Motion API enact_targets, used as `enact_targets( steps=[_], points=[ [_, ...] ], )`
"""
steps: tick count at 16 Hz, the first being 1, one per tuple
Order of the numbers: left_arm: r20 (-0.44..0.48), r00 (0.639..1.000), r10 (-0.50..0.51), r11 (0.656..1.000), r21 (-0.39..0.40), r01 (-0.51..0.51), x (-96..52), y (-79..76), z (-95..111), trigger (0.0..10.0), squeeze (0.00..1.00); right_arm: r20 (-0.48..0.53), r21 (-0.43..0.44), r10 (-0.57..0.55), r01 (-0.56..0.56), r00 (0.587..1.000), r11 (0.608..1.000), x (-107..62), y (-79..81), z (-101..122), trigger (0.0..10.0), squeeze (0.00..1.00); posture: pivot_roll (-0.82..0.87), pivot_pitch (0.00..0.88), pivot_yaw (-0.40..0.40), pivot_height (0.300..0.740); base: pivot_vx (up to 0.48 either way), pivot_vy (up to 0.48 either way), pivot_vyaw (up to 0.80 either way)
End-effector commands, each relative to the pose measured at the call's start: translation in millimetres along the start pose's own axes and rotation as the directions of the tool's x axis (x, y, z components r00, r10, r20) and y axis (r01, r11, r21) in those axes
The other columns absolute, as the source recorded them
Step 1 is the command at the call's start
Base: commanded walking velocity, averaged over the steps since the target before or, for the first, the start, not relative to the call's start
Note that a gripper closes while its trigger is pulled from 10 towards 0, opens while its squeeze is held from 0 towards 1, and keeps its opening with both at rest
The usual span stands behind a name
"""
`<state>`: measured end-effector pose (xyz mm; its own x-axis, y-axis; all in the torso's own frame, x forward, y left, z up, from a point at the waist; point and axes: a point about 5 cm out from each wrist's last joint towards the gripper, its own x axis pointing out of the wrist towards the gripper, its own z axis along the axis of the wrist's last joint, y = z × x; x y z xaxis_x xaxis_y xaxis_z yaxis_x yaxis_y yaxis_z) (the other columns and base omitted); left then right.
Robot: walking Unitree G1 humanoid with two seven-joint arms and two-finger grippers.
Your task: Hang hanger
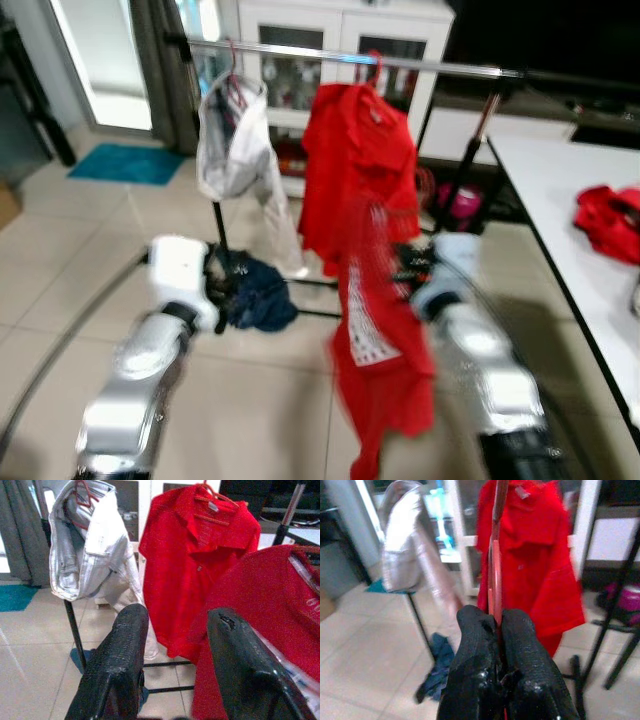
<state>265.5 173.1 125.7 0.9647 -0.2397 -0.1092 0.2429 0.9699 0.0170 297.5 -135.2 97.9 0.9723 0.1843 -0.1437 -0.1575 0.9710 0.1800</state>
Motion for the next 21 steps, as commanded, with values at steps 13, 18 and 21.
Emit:
enact_targets(
  steps=[13,18,21],
  points=[
    [0.025,1.0,0.018,1.0,0.006,-0.018,1.8,5.9,6.7,10.0,0.0,0.047,-0.087,0.081,-0.076,0.996,0.993,5.1,16.3,10.1,10.0,0.0,-0.05,0.0,-0.052,0.727,0.323,0.0,0.0],
    [0.028,0.999,0.021,1.0,0.005,-0.021,1.7,6.6,7.4,10.0,0.0,0.051,-0.104,0.062,-0.056,0.997,0.993,6.1,14.0,10.6,10.0,0.0,-0.05,0.0,-0.053,0.727,0.325,0.0,0.0],
    [0.028,0.999,0.019,1.0,0.007,-0.019,1.5,6.0,7.3,10.0,0.0,0.055,-0.101,0.052,-0.047,0.997,0.994,6.2,12.7,10.8,10.0,0.0,-0.05,0.0,-0.053,0.727,0.329,0.0,0.0]
  ],
)
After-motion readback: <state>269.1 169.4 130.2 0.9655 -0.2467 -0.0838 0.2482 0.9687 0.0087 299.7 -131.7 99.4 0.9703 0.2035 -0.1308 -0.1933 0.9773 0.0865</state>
